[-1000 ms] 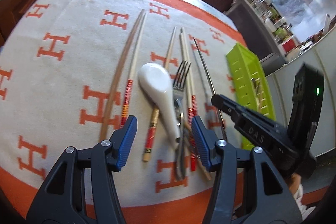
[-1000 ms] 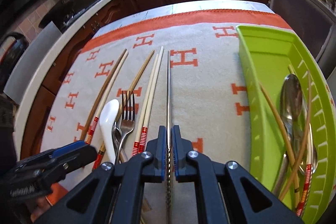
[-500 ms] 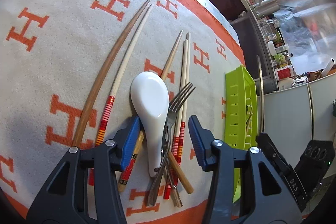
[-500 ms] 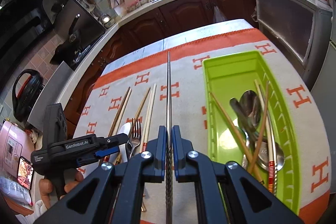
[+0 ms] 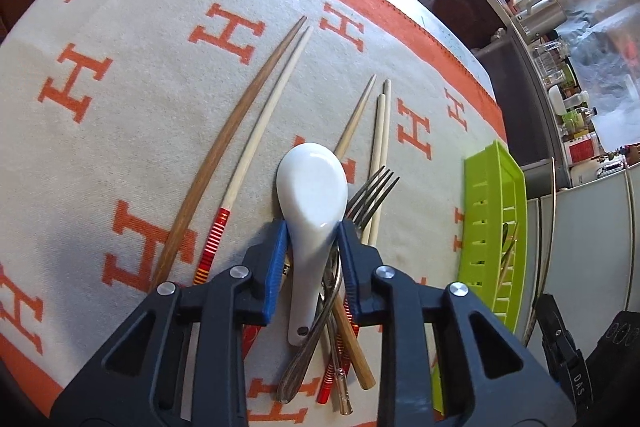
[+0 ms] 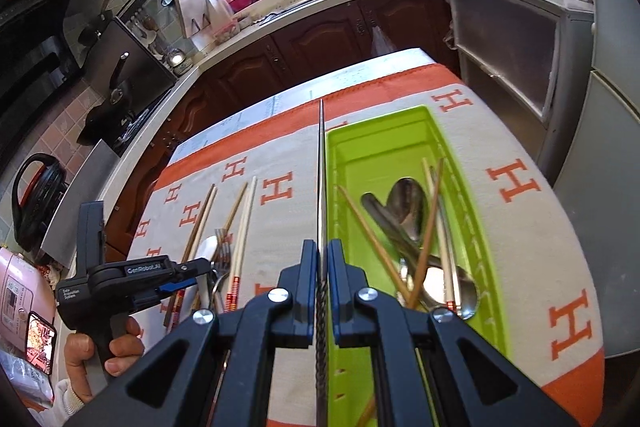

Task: Organize utensils
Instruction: 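Carry the metal chopstick into the tray with right gripper while left grasps the white ceramic spoon, then carry the white ceramic spoon into the green tray and release it with the left gripper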

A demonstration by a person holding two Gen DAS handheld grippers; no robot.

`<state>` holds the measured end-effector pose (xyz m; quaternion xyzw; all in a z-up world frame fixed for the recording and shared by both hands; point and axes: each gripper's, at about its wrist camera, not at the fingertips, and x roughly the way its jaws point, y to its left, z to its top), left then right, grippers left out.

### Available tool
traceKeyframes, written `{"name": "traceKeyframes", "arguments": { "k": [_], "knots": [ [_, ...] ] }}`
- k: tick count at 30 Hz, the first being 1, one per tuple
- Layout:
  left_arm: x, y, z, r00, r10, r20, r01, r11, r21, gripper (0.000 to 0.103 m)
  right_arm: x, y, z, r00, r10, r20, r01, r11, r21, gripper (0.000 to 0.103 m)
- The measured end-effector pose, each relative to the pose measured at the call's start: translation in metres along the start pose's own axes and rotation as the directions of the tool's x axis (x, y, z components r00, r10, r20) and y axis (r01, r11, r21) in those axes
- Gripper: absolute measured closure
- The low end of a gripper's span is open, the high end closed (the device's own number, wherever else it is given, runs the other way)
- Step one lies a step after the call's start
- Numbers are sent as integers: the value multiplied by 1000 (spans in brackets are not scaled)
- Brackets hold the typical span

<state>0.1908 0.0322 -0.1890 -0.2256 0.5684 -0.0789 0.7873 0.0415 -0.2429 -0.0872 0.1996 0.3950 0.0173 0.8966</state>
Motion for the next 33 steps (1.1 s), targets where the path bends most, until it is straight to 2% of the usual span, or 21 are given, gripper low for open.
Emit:
{"name": "traceKeyframes", "arguments": {
  "k": [6, 8, 13, 23, 26, 29, 33],
  "knots": [
    [-13, -9, -8, 999, 37, 39, -39, 997, 66, 82, -4, -19, -6, 995, -100, -2, 100, 995, 8, 98],
    [-17, -15, -12, 998, 43, 53, -48, 994, 94, 82, -1, -26, -10, 990, -140, -18, 140, 990, 11, 97],
    [-27, -25, -21, 996, 35, 78, -47, 987, 155, 84, 7, -35, -19, 981, -174, -86, 175, 985, 7, 97],
    [-52, -36, -40, 991, -2, 135, -30, 972, 234, 89, -2, -37, -22, 988, -138, -71, 140, 990, 25, 97],
    [-47, -36, -41, 994, -6, 114, -21, 972, 234, 97, -1, -38, -24, 989, -127, -77, 130, 991, 31, 97],
    [-37, -35, -42, 997, 7, 79, -26, 971, 237, 98, -3, -39, -25, 989, -126, -77, 129, 991, 32, 97],
    [-30, -37, -45, 997, 19, 72, -37, 967, 251, 98, -5, -41, -25, 989, -126, -73, 129, 991, 36, 97]
  ]
}}
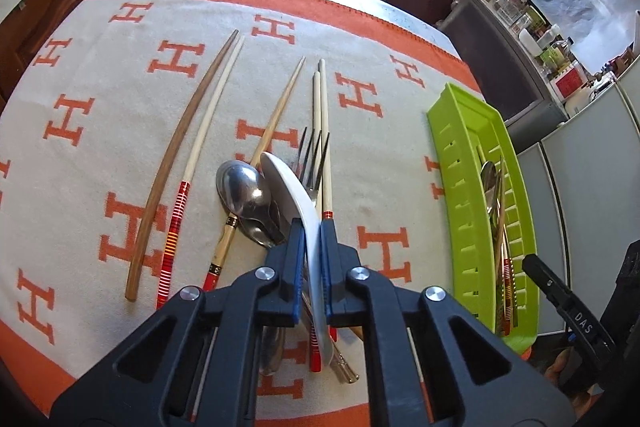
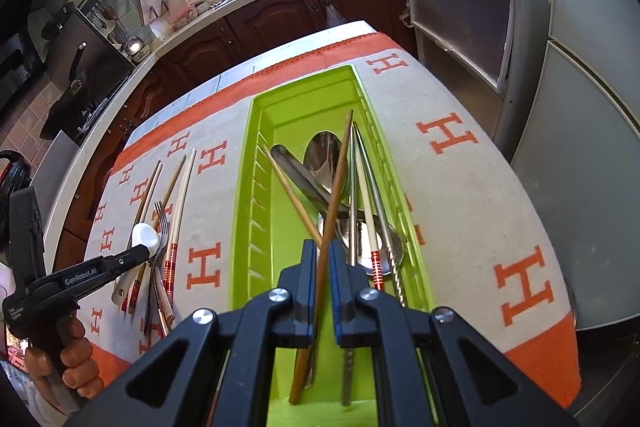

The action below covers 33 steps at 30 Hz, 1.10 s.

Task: Organize utensils
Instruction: 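Carry the white ceramic spoon into the green tray and release it with the left gripper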

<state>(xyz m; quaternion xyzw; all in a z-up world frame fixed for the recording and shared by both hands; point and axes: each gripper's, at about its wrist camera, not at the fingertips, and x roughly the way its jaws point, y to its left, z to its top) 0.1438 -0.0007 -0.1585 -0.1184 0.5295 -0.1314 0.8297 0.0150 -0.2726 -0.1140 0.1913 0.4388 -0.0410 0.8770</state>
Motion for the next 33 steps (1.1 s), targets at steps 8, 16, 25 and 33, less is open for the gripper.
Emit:
{"name": "traceKeyframes", "arguments": {
  "k": [8, 16, 25, 33],
  "knots": [
    [-12, -8, 0, 999, 1, 37, -2, 1000, 15, 98, -6, 0, 0, 999, 28, 19, -28, 1000, 7, 97],
    [-52, -60, 2, 991, -101, 89, 91, 990, 109, 98, -11, -9, 2, 998, 52, 33, -53, 997, 48, 97],
    [-35, -155, -24, 988, -150, 25, 136, 946, 295, 98, -26, -30, 15, 993, 78, 88, -88, 990, 110, 97],
    [20, -193, -49, 993, -95, -66, 112, 929, 354, 98, -23, -41, 14, 992, 96, 78, -106, 985, 134, 97]
  ]
}}
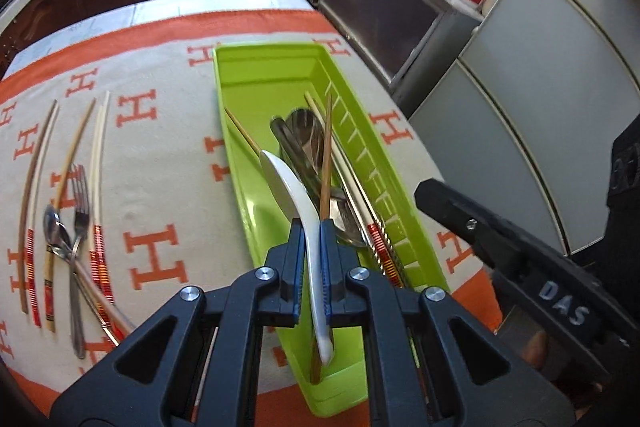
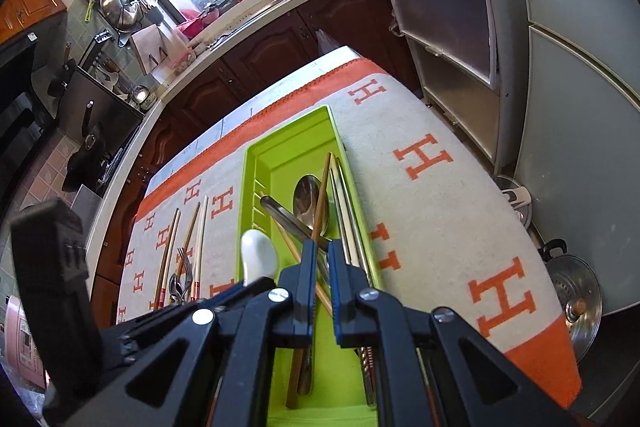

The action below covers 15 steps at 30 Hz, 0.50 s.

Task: Organize utensils
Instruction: 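Carry the white ceramic spoon into the green tray and release it with the left gripper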

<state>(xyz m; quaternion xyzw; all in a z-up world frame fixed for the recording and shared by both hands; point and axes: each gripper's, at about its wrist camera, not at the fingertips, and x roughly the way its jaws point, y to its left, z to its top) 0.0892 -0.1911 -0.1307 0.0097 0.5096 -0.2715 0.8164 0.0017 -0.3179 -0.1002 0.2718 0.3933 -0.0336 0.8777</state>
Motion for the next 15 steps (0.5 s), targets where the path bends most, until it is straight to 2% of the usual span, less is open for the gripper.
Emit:
{"name": "traceKeyframes", "arguments": {
  "k": [5, 8, 11, 15],
  "knots": [
    [19, 4, -8, 998, 25, -52, -24, 1000, 5, 98, 1, -6, -2, 1000, -6, -12, 7, 1000, 7, 97],
    [18, 5, -13, 999, 18, -50, -17, 1000, 20, 97, 2, -8, -4, 1000, -8, -20, 8, 1000, 12, 97],
    [9, 3, -16, 999, 30, -43, -27, 998, 53, 90, 3, -8, -6, 1000, -9, -26, 9, 1000, 11, 97],
    [-11, 5, -18, 1000, 11, -23, -10, 998, 57, 78, 0, -3, -9, 999, -9, -31, 9, 1000, -4, 97]
  ]
}}
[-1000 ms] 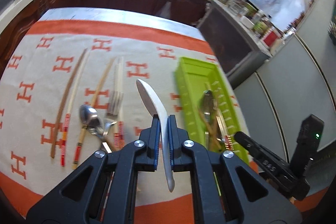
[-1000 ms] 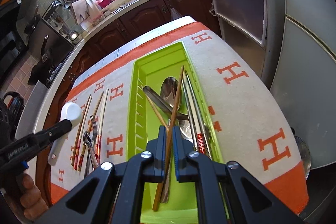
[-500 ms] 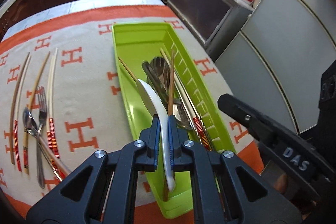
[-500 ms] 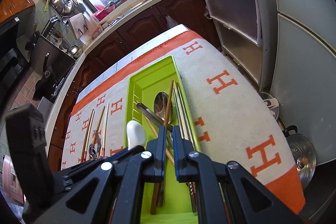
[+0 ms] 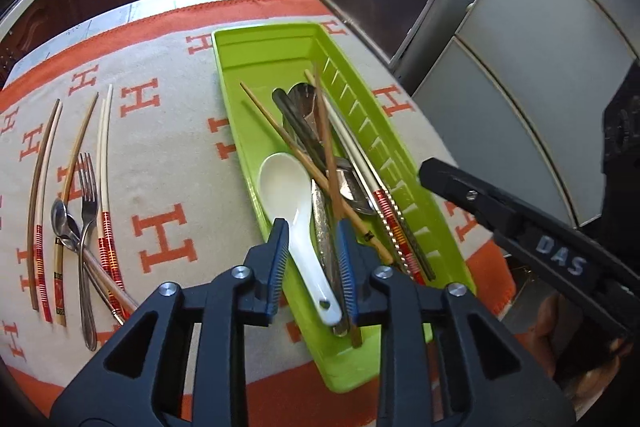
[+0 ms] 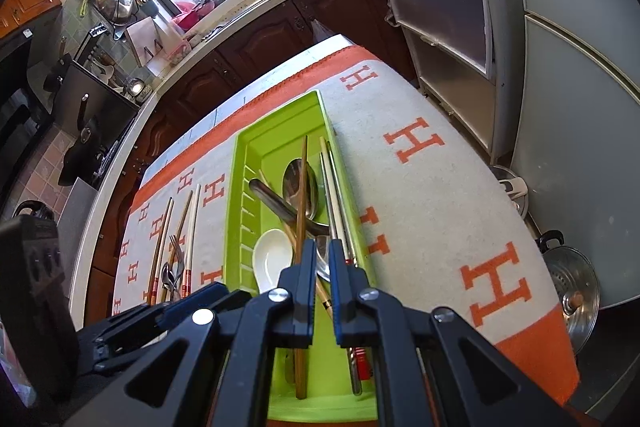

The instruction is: Organize utensils

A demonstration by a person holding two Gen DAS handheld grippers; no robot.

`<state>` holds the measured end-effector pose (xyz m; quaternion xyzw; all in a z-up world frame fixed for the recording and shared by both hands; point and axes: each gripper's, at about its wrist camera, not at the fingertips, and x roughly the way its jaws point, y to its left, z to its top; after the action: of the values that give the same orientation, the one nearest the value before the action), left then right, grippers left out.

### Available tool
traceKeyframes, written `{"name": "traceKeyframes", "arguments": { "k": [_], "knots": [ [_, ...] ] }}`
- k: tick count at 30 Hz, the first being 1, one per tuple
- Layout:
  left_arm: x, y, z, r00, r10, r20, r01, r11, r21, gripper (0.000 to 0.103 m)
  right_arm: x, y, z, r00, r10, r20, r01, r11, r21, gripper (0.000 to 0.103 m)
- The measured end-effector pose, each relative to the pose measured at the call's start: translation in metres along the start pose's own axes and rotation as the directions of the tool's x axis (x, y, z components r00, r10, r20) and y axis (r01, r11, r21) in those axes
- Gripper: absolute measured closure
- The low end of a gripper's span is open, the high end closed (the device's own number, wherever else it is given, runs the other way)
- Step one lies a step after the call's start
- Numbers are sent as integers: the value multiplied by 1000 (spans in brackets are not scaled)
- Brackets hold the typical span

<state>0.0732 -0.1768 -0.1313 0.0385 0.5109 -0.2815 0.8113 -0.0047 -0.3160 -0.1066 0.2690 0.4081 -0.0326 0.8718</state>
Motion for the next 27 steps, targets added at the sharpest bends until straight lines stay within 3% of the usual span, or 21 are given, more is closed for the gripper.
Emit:
{"name": "traceKeyframes", "arguments": {
  "k": [4, 10, 17, 23, 27],
  "knots": [
    [-28, 10, -5, 999, 6, 40, -5, 1000, -16, 63, -3, 9, -3, 1000, 8, -3, -9, 1000, -23, 97],
    [-64, 42, -13, 994, 62, 92, -56, 996, -65, 62, -3, 33, -10, 999, 39, -25, -41, 997, -68, 97],
    [-106, 106, -32, 975, 172, 144, -144, 973, -182, 62, 4, 76, -18, 996, 72, -60, -80, 984, -159, 97],
    [-120, 163, -40, 961, 236, 142, -199, 952, -233, 62, 17, 121, -22, 989, 107, -102, -128, 964, -233, 97],
    [-111, 196, -43, 960, 242, 142, -205, 950, -234, 62, 28, 147, -22, 985, 128, -114, -155, 951, -269, 97]
  ]
}}
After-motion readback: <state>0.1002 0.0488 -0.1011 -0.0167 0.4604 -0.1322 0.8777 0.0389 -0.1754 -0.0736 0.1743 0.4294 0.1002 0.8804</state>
